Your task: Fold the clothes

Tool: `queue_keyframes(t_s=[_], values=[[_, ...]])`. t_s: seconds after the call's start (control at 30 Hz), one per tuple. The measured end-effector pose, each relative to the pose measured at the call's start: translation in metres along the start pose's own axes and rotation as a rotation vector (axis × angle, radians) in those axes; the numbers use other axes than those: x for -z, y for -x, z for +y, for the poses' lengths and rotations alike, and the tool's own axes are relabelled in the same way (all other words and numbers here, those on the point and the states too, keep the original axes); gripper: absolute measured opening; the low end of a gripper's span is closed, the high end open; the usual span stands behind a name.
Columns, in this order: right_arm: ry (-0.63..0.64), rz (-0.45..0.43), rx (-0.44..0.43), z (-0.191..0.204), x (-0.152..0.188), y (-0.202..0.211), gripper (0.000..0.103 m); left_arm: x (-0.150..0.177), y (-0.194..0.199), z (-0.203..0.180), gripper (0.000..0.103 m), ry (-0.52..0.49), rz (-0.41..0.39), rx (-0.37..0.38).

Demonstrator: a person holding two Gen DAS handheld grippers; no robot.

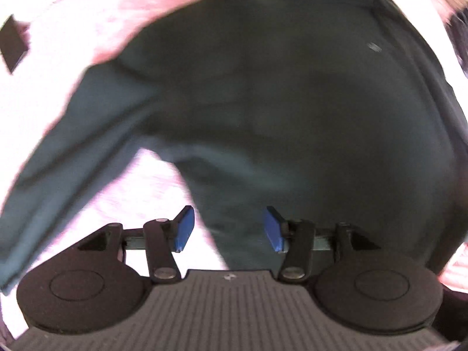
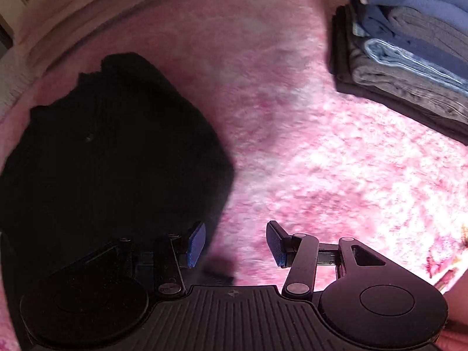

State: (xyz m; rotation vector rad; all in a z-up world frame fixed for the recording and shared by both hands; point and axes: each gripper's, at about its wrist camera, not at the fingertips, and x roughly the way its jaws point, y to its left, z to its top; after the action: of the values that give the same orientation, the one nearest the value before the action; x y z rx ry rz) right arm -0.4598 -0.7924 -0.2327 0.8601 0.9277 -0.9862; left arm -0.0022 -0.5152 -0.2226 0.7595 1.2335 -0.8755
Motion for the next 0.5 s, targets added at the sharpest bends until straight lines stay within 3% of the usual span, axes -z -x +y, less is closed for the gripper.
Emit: queue_keyframes(t_s=[0.13,0.3,0.5], values=[[0.217,-0.031,-0.104,0.065,-0.024,-0.004,0.05,-0.015,0.004,0.067,0.055,0.053,-0.088,-0.084],[0.516,-0.071,-0.203,0.158,-0.078,-0.037,0.05,-0.037,-0.013,0.168,0.056,0.09,-0.144,-0.125],[0.822,-0.085,-0.212,0.263,-0.126,-0.091,0.05,-0.041,-0.048,0.246,0.056,-0.001,-0.129,0.011]])
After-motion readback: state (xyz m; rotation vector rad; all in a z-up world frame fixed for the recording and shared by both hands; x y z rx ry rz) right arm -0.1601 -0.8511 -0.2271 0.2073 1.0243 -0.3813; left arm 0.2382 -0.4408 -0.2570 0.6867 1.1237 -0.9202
